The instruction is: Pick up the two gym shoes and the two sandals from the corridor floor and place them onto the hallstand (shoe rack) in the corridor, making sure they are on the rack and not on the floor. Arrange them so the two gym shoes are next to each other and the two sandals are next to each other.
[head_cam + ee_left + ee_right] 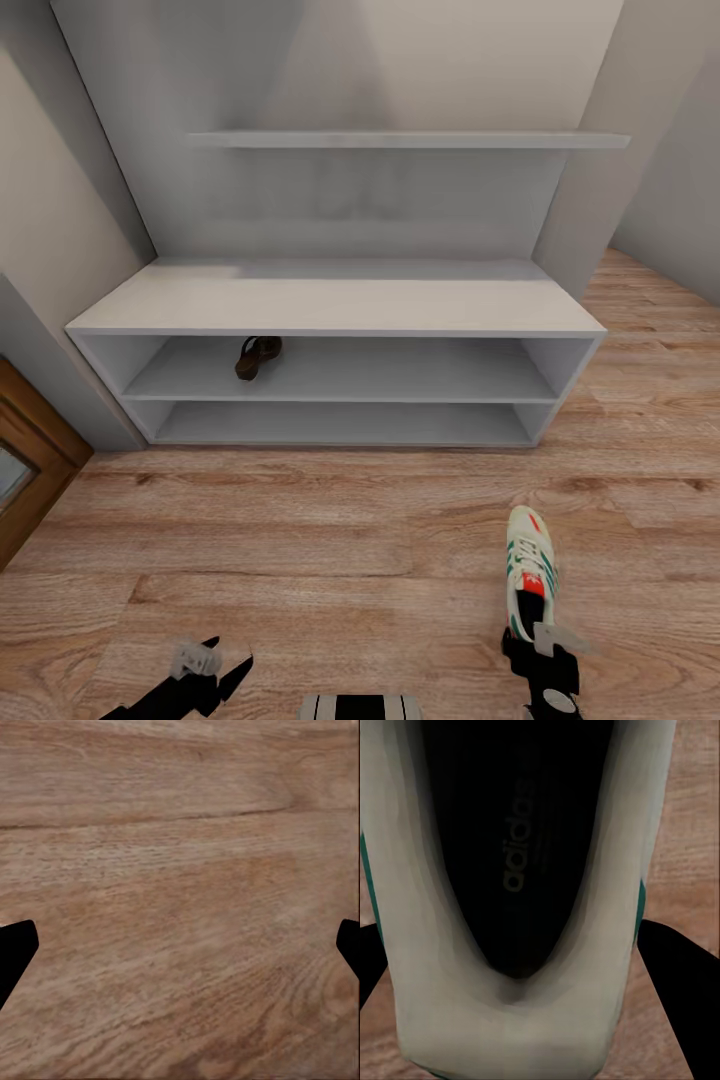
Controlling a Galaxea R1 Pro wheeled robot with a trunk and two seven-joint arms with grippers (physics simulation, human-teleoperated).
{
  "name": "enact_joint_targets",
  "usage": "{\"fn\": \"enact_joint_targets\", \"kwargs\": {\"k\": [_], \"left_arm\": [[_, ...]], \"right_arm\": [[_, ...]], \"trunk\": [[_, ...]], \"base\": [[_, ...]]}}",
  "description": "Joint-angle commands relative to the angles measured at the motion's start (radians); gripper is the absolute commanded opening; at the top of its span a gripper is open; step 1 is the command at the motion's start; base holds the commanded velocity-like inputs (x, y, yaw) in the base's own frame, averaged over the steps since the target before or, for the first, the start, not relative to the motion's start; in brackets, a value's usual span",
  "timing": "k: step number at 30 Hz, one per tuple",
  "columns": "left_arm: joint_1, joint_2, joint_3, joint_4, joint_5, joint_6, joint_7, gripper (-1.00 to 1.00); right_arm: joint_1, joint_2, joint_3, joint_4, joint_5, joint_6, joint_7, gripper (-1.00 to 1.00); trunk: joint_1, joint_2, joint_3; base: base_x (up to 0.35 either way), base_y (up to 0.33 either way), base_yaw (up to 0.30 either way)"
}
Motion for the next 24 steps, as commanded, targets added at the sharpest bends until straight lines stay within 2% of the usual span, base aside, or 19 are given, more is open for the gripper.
{"fn": "enact_joint_targets", "kwargs": {"k": [1, 5, 6, 9, 10, 12, 14, 15, 18, 21, 22, 24], "left_arm": [[0.000, 0.004, -0.007, 0.002, 0.006, -0.007, -0.036, 1.00], [0.001, 0.013, -0.008, 0.004, 0.004, -0.010, -0.084, 1.00], [0.002, 0.020, -0.009, 0.005, 0.004, -0.011, -0.102, 1.00], [0.002, 0.029, -0.010, 0.005, 0.003, -0.013, -0.128, 1.00], [0.002, 0.035, -0.010, 0.005, 0.003, -0.014, -0.148, 1.00], [0.002, 0.042, -0.009, 0.005, 0.004, -0.015, -0.173, 1.00], [0.002, 0.058, -0.007, 0.006, 0.010, -0.015, -0.237, 1.00], [0.002, 0.069, -0.005, 0.007, 0.013, -0.017, -0.276, 1.00], [0.003, 0.076, -0.004, 0.007, 0.011, -0.018, -0.292, 1.00], [0.004, 0.077, -0.005, 0.007, 0.008, -0.019, -0.294, 1.00], [0.004, 0.077, -0.005, 0.007, 0.006, -0.019, -0.295, 1.00], [0.004, 0.077, -0.005, 0.008, 0.005, -0.019, -0.295, 1.00]], "right_arm": [[-0.003, 0.025, -0.009, -0.037, 0.018, 0.070, 0.000, -1.00], [-0.021, 0.071, -0.004, -0.106, 0.026, 0.208, 0.000, -1.00], [-0.040, 0.094, 0.004, -0.136, 0.028, 0.270, 0.000, -1.00], [-0.078, 0.123, 0.029, -0.170, 0.030, 0.357, 0.000, -1.00], [-0.105, 0.135, 0.051, -0.183, 0.030, 0.410, 0.000, -1.00], [-0.131, 0.143, 0.072, -0.193, 0.031, 0.456, -0.001, -1.00], [-0.197, 0.155, 0.105, -0.204, 0.030, 0.544, -0.003, -1.00], [-0.271, 0.165, 0.116, -0.207, 0.030, 0.602, -0.005, -1.00], [-0.368, 0.179, 0.121, -0.209, 0.029, 0.666, -0.006, -1.00], [-0.422, 0.180, 0.121, -0.210, 0.028, 0.695, -0.008, -1.00], [-0.461, 0.180, 0.121, -0.211, 0.028, 0.722, -0.008, -1.00], [-0.481, 0.180, 0.121, -0.217, 0.028, 0.741, -0.009, -1.00]], "trunk": [[0.000, 0.000, -0.001], [0.000, 0.000, -0.001], [0.000, 0.000, -0.001], [0.000, 0.000, -0.001], [0.000, 0.000, -0.001], [0.000, 0.000, -0.001], [0.000, 0.000, -0.001], [0.000, 0.000, -0.001], [0.000, 0.000, -0.001], [0.000, 0.000, -0.001], [0.000, 0.000, -0.001], [0.000, 0.000, -0.001]], "base": [[0.000, 0.000, 0.000], [0.000, 0.000, 0.000], [0.000, 0.000, 0.000], [0.000, 0.000, 0.000], [0.000, 0.000, 0.000], [0.000, 0.000, 0.000], [0.000, 0.000, 0.000], [0.000, 0.000, 0.000], [0.000, 0.000, 0.000], [0.000, 0.000, 0.000], [0.000, 0.000, 0.000], [0.000, 0.000, 0.000]]}}
